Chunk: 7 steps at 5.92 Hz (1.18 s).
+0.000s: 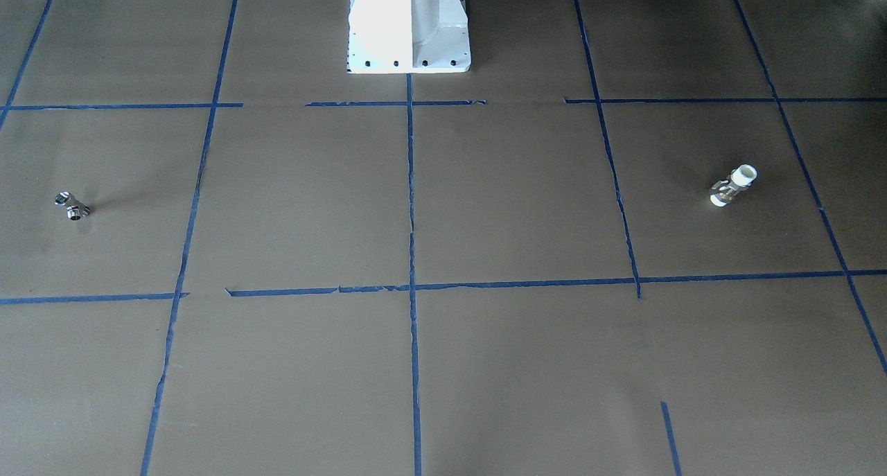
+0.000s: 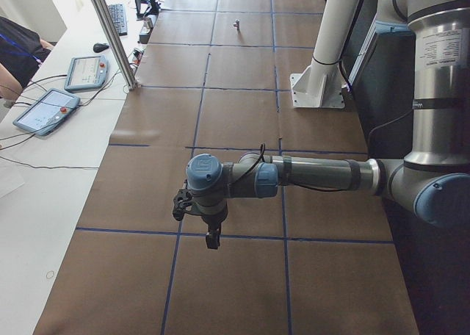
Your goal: Assemble PPR valve and pipe with both arms
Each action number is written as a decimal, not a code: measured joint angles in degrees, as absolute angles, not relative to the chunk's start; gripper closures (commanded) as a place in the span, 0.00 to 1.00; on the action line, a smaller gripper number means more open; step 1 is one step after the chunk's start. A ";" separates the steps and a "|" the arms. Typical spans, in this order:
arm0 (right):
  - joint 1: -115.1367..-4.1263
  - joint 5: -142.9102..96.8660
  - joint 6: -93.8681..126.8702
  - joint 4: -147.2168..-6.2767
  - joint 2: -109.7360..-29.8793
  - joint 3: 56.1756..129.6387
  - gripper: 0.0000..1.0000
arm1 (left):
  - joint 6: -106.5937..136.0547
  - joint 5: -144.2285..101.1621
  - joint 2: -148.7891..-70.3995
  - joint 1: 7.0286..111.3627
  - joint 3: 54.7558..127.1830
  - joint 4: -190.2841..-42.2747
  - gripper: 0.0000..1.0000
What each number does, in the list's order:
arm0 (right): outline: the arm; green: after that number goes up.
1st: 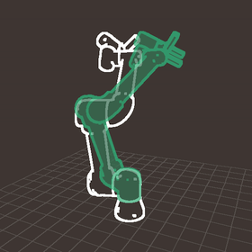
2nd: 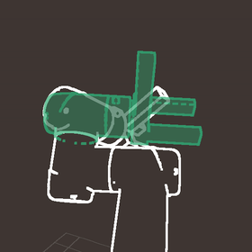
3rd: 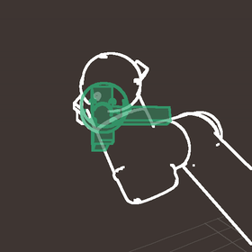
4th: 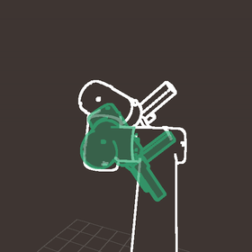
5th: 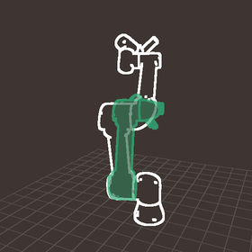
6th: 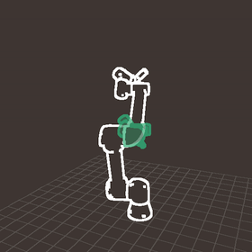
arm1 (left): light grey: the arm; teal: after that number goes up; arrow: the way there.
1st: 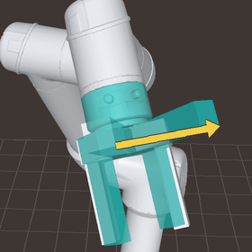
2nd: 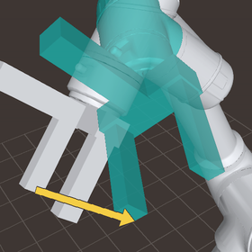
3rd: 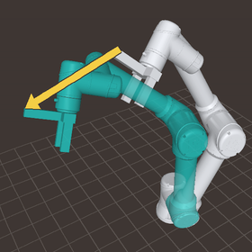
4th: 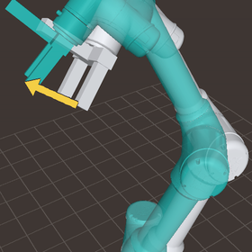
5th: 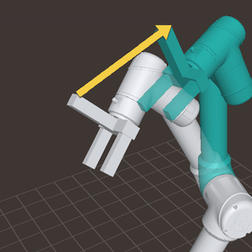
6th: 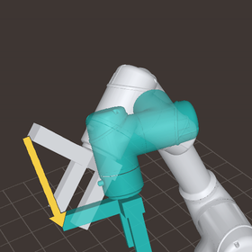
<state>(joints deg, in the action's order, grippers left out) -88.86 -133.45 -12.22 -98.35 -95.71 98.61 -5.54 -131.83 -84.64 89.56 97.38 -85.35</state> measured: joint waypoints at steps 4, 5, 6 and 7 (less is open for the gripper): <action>-88.79 -133.51 -12.07 -98.35 -95.60 98.70 0.00 | -5.03 -131.42 -86.65 85.96 98.90 -85.88 0.00; -88.80 -133.51 -11.85 -98.35 -95.57 98.70 0.00 | -4.98 -131.47 -89.91 85.24 98.74 -86.89 0.00; -88.83 -133.51 -11.74 -98.35 -95.55 98.74 0.00 | -5.14 -131.66 -92.19 84.96 99.02 -88.24 0.00; -88.83 -133.50 -11.70 -98.35 -95.56 98.76 0.00 | -5.23 -131.84 -92.55 84.59 99.61 -90.31 0.00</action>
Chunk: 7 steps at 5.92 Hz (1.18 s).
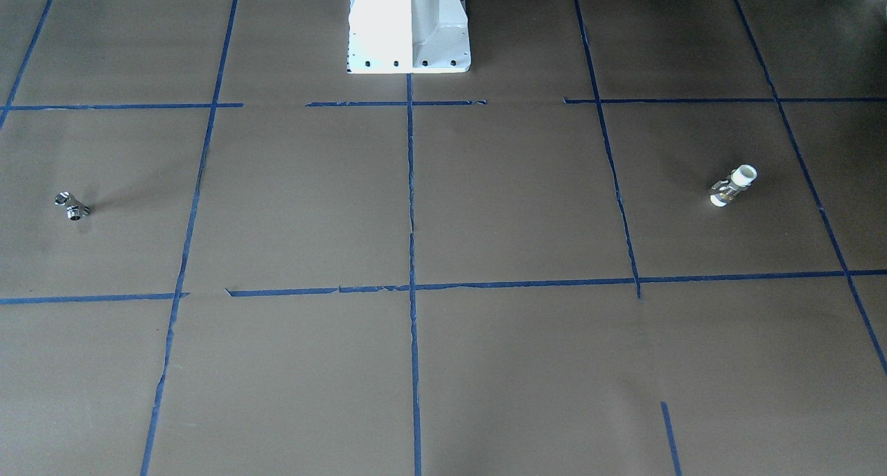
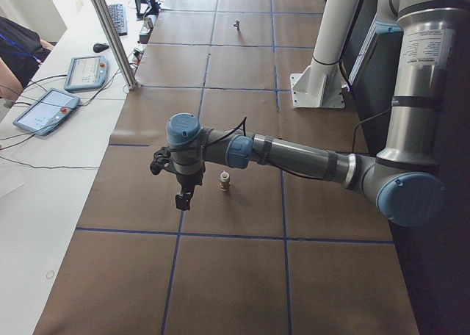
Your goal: Assemble PPR valve and pipe with both arms
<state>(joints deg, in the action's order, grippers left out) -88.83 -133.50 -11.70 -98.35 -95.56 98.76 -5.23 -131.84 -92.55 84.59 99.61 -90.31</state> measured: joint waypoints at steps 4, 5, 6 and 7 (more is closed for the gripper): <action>-88.81 -133.51 -11.69 -98.35 -95.70 99.00 0.00 | 19.01 -132.21 -85.81 70.85 101.29 -110.88 0.00; -88.79 -133.51 -11.69 -98.35 -95.71 98.98 0.00 | 28.69 -128.00 -83.71 65.16 101.24 -118.68 0.00; -88.77 -133.51 -11.69 -98.35 -95.71 98.92 0.00 | 34.52 -124.31 -82.98 60.72 101.35 -121.94 0.00; -88.77 -133.51 -11.69 -98.35 -95.71 98.86 0.00 | 37.21 -122.51 -82.77 58.38 101.51 -122.92 0.00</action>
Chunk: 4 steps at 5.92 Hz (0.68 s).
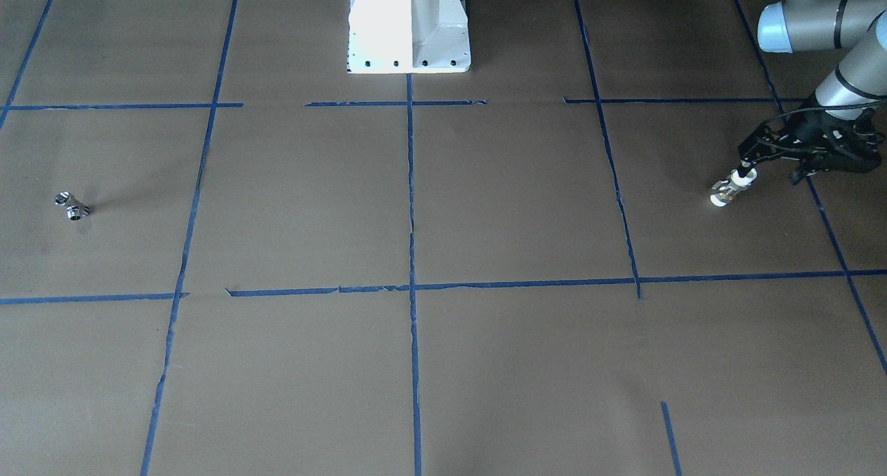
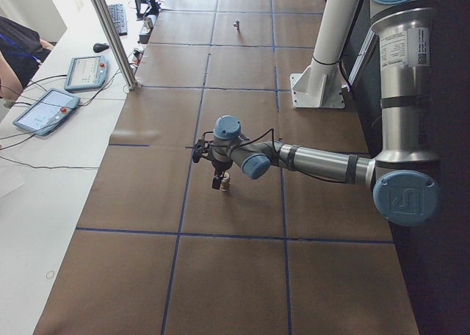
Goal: Assemble PPR valve and pipe with both arms
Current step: 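Lower the left gripper onto the white PPR fitting and grasp it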
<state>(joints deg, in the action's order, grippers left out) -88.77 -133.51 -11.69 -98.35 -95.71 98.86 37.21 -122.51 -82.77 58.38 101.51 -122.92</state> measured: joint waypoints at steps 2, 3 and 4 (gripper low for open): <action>-88.77 -133.51 -11.69 -98.35 -95.71 98.80 0.00 | 38.43 -121.74 -82.74 57.05 101.63 -123.15 0.82; -88.77 -133.51 -11.71 -98.35 -95.71 98.76 0.00 | 38.54 -121.73 -82.80 56.92 101.64 -123.00 0.92; -88.77 -133.51 -11.73 -98.35 -95.71 98.73 0.00 | 38.57 -121.76 -82.85 56.89 101.64 -122.86 0.98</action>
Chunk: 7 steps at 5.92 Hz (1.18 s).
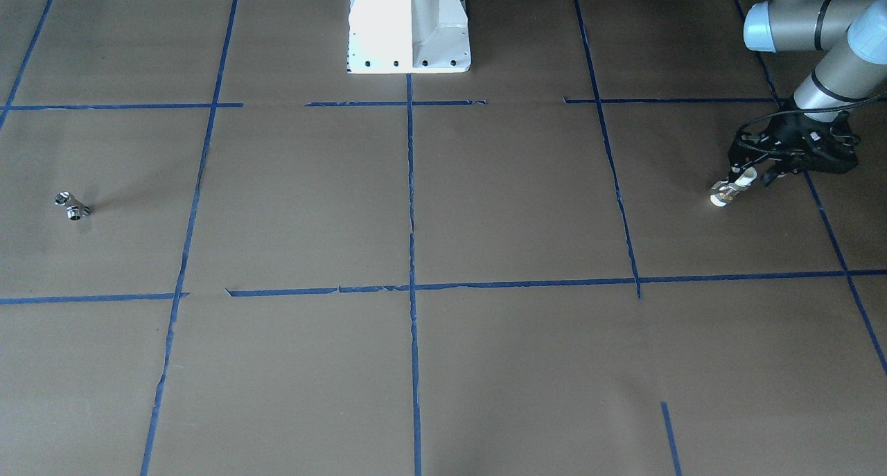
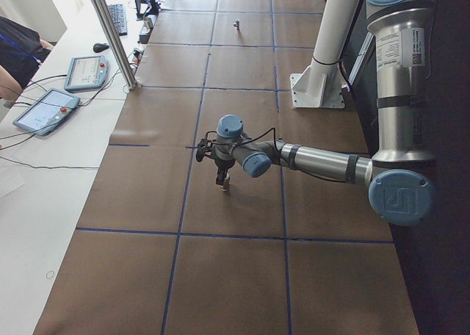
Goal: Assemble PPR valve and pipe with both arms
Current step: 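Lower the left gripper onto the white PPR fitting and grasp it, then carry the white fitting with the left gripper to the table center and set it upright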
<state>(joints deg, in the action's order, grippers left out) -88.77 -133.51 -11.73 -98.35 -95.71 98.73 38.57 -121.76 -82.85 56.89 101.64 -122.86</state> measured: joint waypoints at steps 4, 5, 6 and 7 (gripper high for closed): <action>-88.79 -133.53 -11.69 -98.35 -95.71 98.67 0.00 | 38.68 -122.13 -84.65 56.86 106.57 -116.00 1.00; -88.81 -133.57 -11.69 -98.35 -95.71 98.69 0.00 | 39.90 -122.16 -87.85 56.71 110.21 -108.54 1.00; -88.79 -133.59 -11.58 -98.35 -95.71 98.70 0.00 | 44.10 -122.04 -92.90 55.16 112.36 -102.31 1.00; -88.78 -133.59 -11.42 -98.35 -95.71 98.70 0.00 | 51.49 -121.72 -99.94 50.95 113.02 -96.73 1.00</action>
<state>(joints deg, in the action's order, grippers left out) -88.78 -133.59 -11.42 -98.35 -95.71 98.70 51.49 -121.72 -99.94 50.95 113.02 -96.73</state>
